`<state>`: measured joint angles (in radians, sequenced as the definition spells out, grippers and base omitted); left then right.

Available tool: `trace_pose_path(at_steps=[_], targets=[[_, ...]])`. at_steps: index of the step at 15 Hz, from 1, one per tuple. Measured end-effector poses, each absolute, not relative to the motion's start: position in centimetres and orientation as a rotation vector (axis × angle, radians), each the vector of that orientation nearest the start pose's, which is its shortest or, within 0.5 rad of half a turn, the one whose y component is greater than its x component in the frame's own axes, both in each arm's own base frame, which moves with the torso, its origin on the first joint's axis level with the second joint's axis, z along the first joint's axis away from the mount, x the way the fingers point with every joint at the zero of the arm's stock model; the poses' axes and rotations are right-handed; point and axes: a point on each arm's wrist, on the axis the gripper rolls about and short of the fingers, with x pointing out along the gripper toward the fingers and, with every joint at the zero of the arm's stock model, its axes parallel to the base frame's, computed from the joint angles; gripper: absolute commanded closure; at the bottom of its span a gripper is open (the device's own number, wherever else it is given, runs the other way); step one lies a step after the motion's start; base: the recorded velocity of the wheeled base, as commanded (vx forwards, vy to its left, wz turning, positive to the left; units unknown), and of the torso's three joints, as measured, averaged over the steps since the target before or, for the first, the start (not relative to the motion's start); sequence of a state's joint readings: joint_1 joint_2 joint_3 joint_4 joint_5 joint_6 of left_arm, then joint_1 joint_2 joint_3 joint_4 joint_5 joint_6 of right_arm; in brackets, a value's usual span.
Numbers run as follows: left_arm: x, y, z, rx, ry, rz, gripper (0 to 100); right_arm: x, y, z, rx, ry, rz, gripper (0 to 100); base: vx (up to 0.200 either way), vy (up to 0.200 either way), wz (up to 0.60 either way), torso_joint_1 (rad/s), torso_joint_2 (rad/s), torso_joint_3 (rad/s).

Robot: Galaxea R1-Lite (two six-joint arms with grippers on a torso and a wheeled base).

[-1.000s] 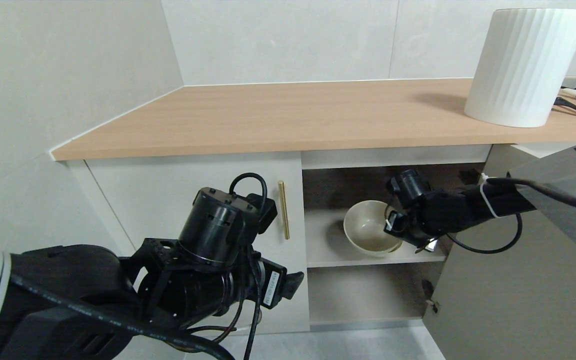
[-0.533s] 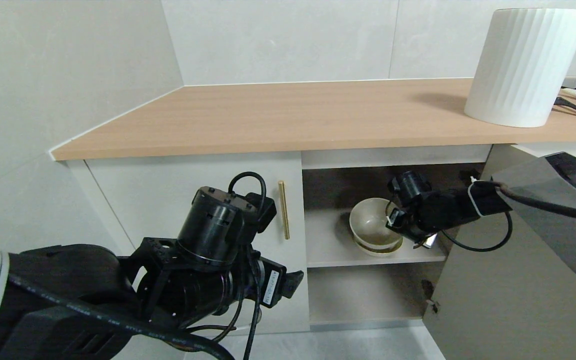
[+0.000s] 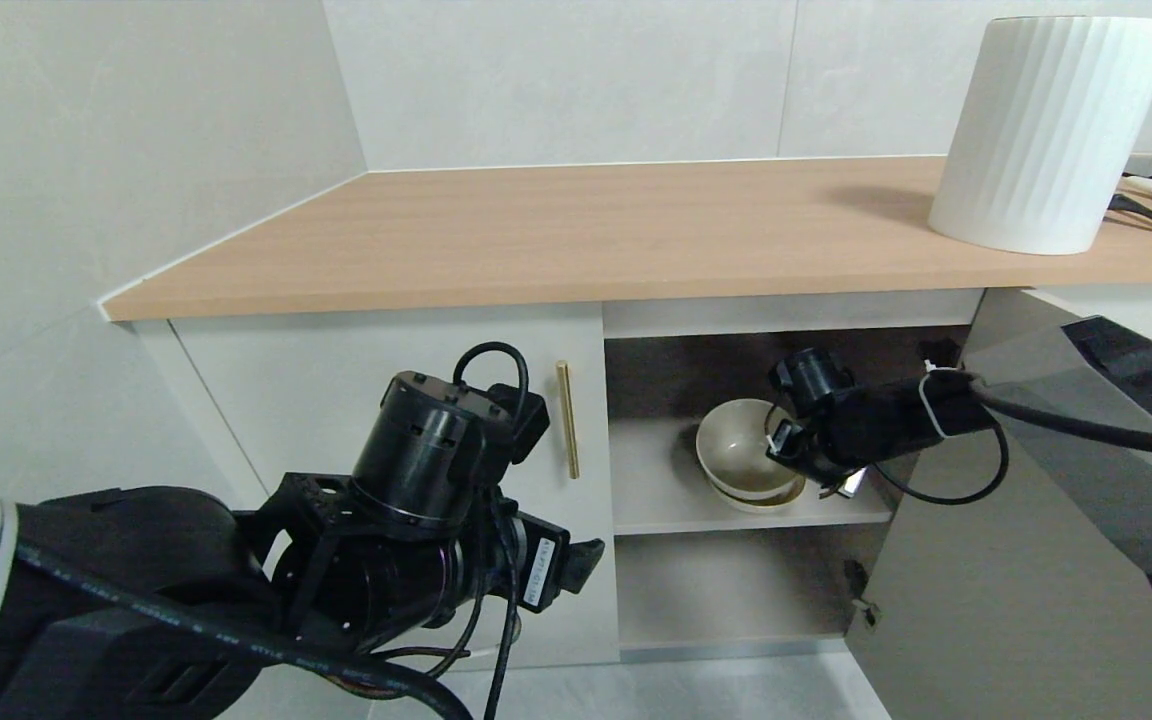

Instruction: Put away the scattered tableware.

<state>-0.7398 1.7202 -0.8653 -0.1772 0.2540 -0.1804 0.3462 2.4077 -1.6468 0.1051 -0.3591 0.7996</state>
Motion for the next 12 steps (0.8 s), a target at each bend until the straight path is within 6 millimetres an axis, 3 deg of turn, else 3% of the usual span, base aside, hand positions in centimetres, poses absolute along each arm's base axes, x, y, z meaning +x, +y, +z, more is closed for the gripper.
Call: trace_pose_path(at_steps=[8, 12], targets=[[22.4, -19.2, 15.1, 0.140, 0.639, -0.395, 0, 43.8, 15.1, 5.7, 0.444, 0.779, -0.329, 0, 0.000, 0.000, 0.00, 0.000, 0.00, 0.000], [22.4, -18.4, 16.2, 0.056, 0.620, -0.368, 0, 41.4, 14.9, 7.7, 0.420, 0.844, -0.324, 0, 0.000, 0.000, 0.00, 0.000, 0.00, 0.000]])
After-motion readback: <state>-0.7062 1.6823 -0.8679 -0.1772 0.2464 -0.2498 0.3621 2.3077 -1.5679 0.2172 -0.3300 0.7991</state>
